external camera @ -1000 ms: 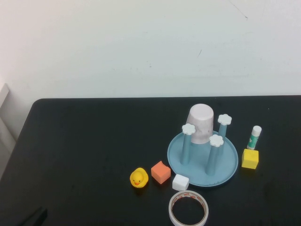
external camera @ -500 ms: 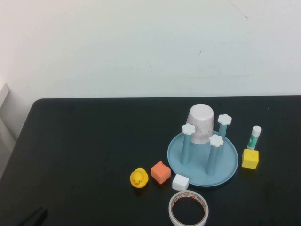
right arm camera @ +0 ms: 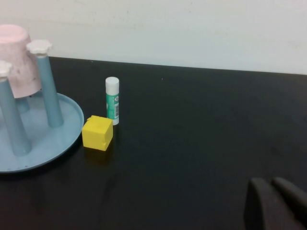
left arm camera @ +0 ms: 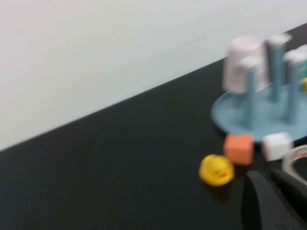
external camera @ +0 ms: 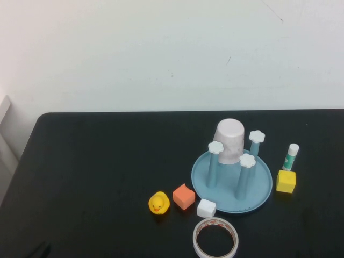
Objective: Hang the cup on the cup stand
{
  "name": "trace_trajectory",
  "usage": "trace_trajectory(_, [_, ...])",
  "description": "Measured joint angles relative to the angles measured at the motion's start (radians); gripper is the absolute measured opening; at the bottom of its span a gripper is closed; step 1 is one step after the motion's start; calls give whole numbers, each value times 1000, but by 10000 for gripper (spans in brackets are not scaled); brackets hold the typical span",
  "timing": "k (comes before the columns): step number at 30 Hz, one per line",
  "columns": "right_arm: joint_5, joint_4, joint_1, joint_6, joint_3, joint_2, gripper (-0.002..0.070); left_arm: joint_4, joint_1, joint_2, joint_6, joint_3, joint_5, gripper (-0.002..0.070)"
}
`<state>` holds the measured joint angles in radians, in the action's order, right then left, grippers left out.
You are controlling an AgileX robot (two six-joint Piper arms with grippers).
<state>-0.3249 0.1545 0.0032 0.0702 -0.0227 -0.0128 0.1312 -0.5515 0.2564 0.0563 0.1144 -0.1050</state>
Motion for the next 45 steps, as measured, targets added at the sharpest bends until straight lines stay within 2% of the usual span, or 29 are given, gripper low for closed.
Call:
trace_trajectory(11, [0, 2, 0, 0, 0, 0, -1, -18, 376, -168, 27, -82, -13, -2])
trace_trajectory(16, [0, 2, 0, 0, 0, 0, -1, -81, 489, -222, 27, -134, -18, -2])
trace_trajectory(21, [0, 2, 0, 0, 0, 0, -1, -100, 522, -250, 6, -134, -32, -2])
trace_trajectory(24, [0, 2, 0, 0, 0, 0, -1, -103, 522, -265, -43, -134, -77, -3])
trace_trajectory(32, [0, 2, 0, 0, 0, 0, -1, -121, 522, -269, -56, -134, -198, -2])
trace_trajectory(45, [0, 2, 0, 0, 0, 0, -1, -131, 522, -269, -97, -132, -202, -2])
